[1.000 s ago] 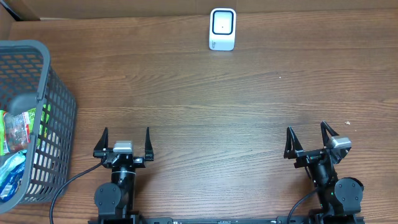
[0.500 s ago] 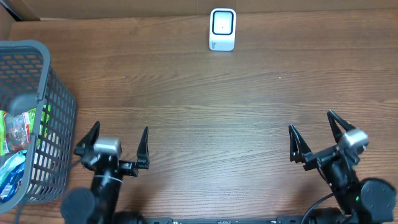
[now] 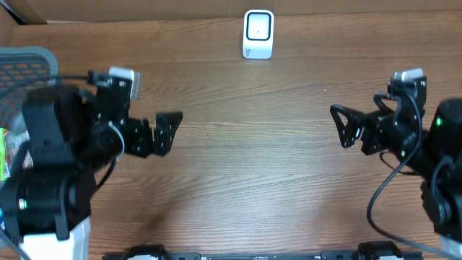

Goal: Scan the item barcode
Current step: 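Swing the left gripper over the grey basket and reach inside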

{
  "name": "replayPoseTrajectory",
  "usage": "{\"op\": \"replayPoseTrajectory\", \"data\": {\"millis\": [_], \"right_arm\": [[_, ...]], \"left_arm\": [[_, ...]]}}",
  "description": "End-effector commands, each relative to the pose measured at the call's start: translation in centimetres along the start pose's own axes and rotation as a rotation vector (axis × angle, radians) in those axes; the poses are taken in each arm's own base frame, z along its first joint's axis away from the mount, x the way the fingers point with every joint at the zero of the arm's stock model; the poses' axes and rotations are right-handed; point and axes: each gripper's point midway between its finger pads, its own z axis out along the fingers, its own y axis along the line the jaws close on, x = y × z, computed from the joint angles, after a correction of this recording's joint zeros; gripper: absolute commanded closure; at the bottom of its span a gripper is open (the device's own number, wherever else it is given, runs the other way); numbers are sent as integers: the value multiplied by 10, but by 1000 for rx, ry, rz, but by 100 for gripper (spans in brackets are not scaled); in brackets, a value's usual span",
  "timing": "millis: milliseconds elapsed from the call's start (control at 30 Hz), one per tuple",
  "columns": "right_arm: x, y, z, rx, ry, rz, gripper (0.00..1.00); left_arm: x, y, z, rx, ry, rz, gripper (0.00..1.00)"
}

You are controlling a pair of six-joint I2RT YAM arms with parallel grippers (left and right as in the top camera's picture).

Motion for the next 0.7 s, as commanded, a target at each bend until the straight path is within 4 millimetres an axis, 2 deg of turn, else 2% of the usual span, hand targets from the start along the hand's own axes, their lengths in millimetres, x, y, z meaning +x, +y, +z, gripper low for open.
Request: {"op": "replayPoseTrajectory", "data": {"millis": [0, 100, 167, 233, 267, 300, 333, 500, 567, 633, 667], "right_arm": [[1, 11, 7, -71, 45, 43, 0], [6, 8, 15, -72, 80, 58, 0], [10, 4, 23, -71, 110, 72, 0], [13, 2, 28, -69, 126, 80, 0], [13, 2, 29, -69, 130, 82, 0], [14, 1, 31, -69, 137, 85, 0], [15, 0, 33, -68, 143, 88, 0], [17, -2, 38, -70, 159, 95, 0], [19, -2, 39, -69, 165, 98, 0], [20, -3, 39, -68, 170, 101, 0], [20, -3, 39, -68, 172, 102, 0]], "left_arm": [[-6, -13, 14, 105, 42, -110, 0], [-5, -13, 26, 139, 77, -131, 0], [-3, 4, 34, 63, 102, -160, 6], [4, 40, 27, -143, 114, -333, 4], [8, 57, 19, -243, 112, -412, 4], [15, 80, 3, -386, 102, -517, 4], [17, 87, -4, -428, 97, -548, 3], [25, 137, -75, -709, -6, -750, 0], [29, 151, -93, -770, -42, -811, 0], [39, 167, -110, -839, -74, -904, 0], [51, 182, -124, -902, -92, -992, 0]]}}
